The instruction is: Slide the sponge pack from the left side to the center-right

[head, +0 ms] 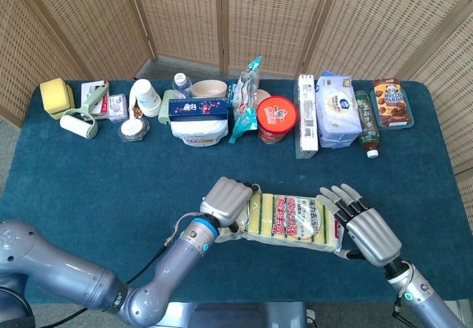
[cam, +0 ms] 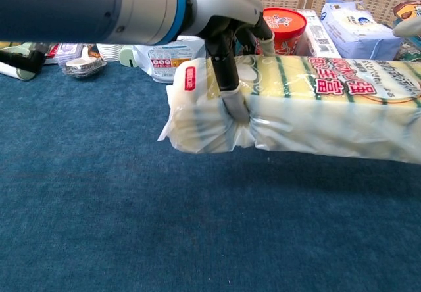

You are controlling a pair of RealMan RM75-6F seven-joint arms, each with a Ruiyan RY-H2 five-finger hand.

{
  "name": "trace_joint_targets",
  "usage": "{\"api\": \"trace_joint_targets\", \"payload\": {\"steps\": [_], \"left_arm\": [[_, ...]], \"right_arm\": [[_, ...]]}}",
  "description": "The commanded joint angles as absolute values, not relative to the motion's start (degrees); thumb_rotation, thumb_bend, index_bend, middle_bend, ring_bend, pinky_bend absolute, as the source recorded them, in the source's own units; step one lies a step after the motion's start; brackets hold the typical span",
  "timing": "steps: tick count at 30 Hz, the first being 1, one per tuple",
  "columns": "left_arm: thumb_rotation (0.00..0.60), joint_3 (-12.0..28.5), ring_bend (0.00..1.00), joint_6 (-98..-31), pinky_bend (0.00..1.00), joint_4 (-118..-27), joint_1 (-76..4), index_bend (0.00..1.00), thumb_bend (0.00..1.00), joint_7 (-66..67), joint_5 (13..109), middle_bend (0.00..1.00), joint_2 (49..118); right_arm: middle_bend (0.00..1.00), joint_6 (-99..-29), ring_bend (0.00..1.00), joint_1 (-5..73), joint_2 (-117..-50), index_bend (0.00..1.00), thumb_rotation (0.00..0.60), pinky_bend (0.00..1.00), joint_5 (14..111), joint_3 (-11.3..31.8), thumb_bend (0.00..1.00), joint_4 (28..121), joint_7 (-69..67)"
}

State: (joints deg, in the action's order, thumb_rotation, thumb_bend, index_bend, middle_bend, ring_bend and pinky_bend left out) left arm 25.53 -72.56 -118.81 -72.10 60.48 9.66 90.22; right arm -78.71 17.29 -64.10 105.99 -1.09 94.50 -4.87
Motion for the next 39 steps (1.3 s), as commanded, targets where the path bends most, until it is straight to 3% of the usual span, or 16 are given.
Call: {"api": "trace_joint_targets", "payload": {"steps": [1,18,33,35,37,39], "left_arm": [[0.6,26.6,0.54,-73.3,0.65,-117.7,-74.2,0.37,0.0,60.5,7.4,0.55,89.9],[0.6,26.9,0.53,-76.5,0.65,-118.1,-78.3,0.37,0.0,59.9,4.4,0.55,87.2],[0.6,27.5,0.53,-76.1,0.65,-118.9,-80.2,0.37,0.0,56.3,2.5,0.55,88.6],[0.6,27.5,0.53,-76.3,0.65,-119.2,-80.6,0.37,0.0,55.9,2.4,0.55,88.9],[0.6,27.3,0.53,-76.7,0.65,-119.5,-80.8,0.37,0.0,55.7,2.3,0.55,88.9],[0.6,27.2,0.53,-76.9,0.65,-119.7,-81.0,0.37,0.0,55.3,2.4,0.55,88.9]], "right_arm": [[0.0,-79.2,0.0,17.1,-64.0,0.0,0.6,0.0,105.9,-1.3,0.0,94.7,-4.0],[0.0,-79.9,0.0,16.1,-62.5,0.0,0.6,0.0,105.2,-2.7,0.0,95.5,-1.5],[0.0,-82.0,0.0,15.3,-73.4,0.0,0.6,0.0,102.5,1.5,0.0,95.9,12.7],[0.08,-85.7,0.03,15.0,-77.7,0.01,0.6,0.07,103.4,3.7,0.0,94.0,14.9],[0.3,-87.8,0.17,14.8,-80.4,0.14,0.6,0.24,104.2,4.4,0.0,91.5,15.8],[0.57,-89.3,0.39,14.7,-81.9,0.47,0.6,0.51,104.5,4.7,0.06,89.8,15.3]]}}
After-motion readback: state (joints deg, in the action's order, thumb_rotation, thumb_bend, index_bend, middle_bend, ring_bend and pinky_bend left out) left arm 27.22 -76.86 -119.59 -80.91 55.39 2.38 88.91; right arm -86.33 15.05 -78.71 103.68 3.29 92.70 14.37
